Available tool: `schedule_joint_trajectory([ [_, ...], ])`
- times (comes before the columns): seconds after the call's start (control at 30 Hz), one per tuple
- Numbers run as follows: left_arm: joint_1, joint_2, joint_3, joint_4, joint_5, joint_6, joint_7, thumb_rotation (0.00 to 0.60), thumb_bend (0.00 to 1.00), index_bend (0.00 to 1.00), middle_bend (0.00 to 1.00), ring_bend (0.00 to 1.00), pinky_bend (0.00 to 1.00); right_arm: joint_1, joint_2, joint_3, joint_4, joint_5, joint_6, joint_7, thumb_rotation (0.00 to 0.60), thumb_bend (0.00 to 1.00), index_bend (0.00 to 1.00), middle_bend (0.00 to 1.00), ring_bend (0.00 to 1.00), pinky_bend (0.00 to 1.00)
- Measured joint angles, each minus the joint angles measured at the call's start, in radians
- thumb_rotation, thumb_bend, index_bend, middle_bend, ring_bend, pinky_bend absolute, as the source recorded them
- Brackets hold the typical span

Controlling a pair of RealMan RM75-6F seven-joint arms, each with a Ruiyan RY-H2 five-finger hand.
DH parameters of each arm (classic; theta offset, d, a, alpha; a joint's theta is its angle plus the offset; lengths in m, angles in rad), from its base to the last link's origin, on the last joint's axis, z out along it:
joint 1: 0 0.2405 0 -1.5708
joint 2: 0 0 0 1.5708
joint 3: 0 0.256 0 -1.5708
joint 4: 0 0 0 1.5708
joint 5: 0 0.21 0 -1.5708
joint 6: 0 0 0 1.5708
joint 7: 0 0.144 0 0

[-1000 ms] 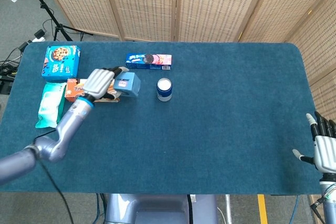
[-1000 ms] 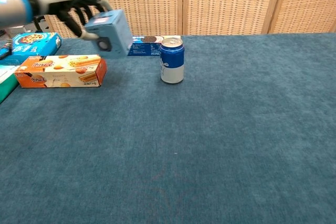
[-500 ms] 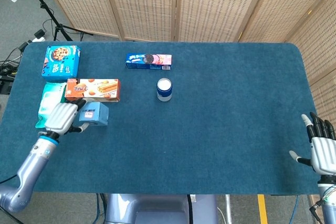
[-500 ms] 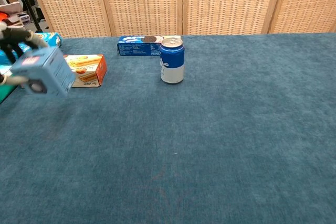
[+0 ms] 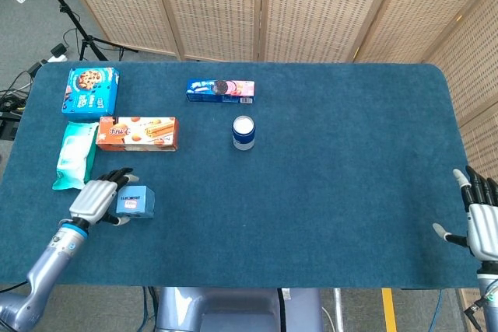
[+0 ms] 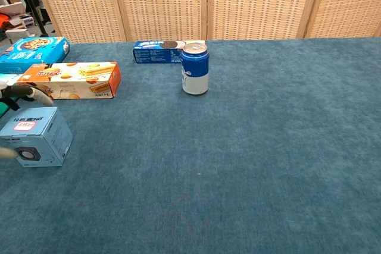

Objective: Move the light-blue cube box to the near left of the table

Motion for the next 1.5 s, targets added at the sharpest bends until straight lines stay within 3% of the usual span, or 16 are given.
schedule_joint_trajectory([
  [0.13, 0.012, 0.031, 0.012, -0.023, 0.033, 0.003, -0.024, 0.6, 0.0, 0.0, 0.0, 0.0, 0.04, -0.003, 0.003, -0.001, -0.004, -0.005, 0.005, 0.004, 0.6, 0.0, 0.0, 0.0, 0.0, 0.0],
  [0.37, 0.059, 0.053, 0.024, -0.05, 0.097, 0.101, -0.037, 0.6, 0.01, 0.01, 0.0, 0.0, 0.06, -0.006, 0.006, -0.005, -0.011, -0.014, 0.012, 0.004, 0.6, 0.0, 0.0, 0.0, 0.0, 0.0],
  [0.47, 0.08, 0.038, 0.024, -0.05, 0.105, 0.129, -0.037, 0.6, 0.02, 0.13, 0.03, 0.05, 0.18, -0.007, 0.007, -0.007, -0.013, -0.017, 0.012, 0.003, 0.6, 0.0, 0.0, 0.0, 0.0, 0.0],
  [0.57, 0.084, 0.004, 0.017, -0.036, 0.098, 0.135, -0.027, 0.6, 0.06, 0.23, 0.16, 0.15, 0.27, -0.007, 0.009, -0.008, -0.014, -0.018, 0.013, 0.005, 0.6, 0.0, 0.0, 0.0, 0.0, 0.0],
  [0.8, 0.082, -0.063, -0.016, -0.007, 0.05, 0.129, 0.021, 0.6, 0.14, 0.33, 0.28, 0.26, 0.36, -0.007, 0.012, -0.003, -0.008, -0.008, 0.006, 0.018, 0.6, 0.0, 0.0, 0.0, 0.0, 0.0],
  [1.0, 0.079, -0.077, -0.038, 0.004, 0.038, 0.123, 0.006, 0.6, 0.26, 0.55, 0.46, 0.42, 0.47, -0.003, 0.013, -0.002, -0.002, -0.003, -0.006, 0.028, 0.6, 0.0, 0.0, 0.0, 0.0, 0.0],
  [1.07, 0.078, -0.074, -0.04, 0.005, 0.048, 0.121, -0.016, 0.6, 0.31, 0.58, 0.48, 0.43, 0.48, -0.002, 0.013, -0.003, -0.002, -0.004, -0.007, 0.027, 0.6, 0.0, 0.0, 0.0, 0.0, 0.0],
  [1.27, 0.069, -0.031, -0.039, -0.01, 0.098, 0.098, -0.125, 0.6, 0.32, 0.58, 0.48, 0.43, 0.48, -0.002, 0.013, -0.004, -0.005, -0.007, -0.007, 0.025, 0.6, 0.0, 0.0, 0.0, 0.0, 0.0],
  [1.4, 0.046, 0.049, -0.037, -0.054, 0.128, 0.038, -0.255, 0.6, 0.33, 0.58, 0.48, 0.44, 0.48, -0.002, 0.013, -0.004, -0.005, -0.005, -0.008, 0.024, 0.6, 0.0, 0.0, 0.0, 0.0, 0.0],
  [1.5, 0.005, 0.136, -0.035, -0.089, 0.147, -0.063, -0.385, 0.6, 0.36, 0.61, 0.51, 0.47, 0.48, -0.001, 0.013, -0.004, -0.006, -0.004, -0.008, 0.022, 0.6, 0.0, 0.0, 0.0, 0.0, 0.0],
])
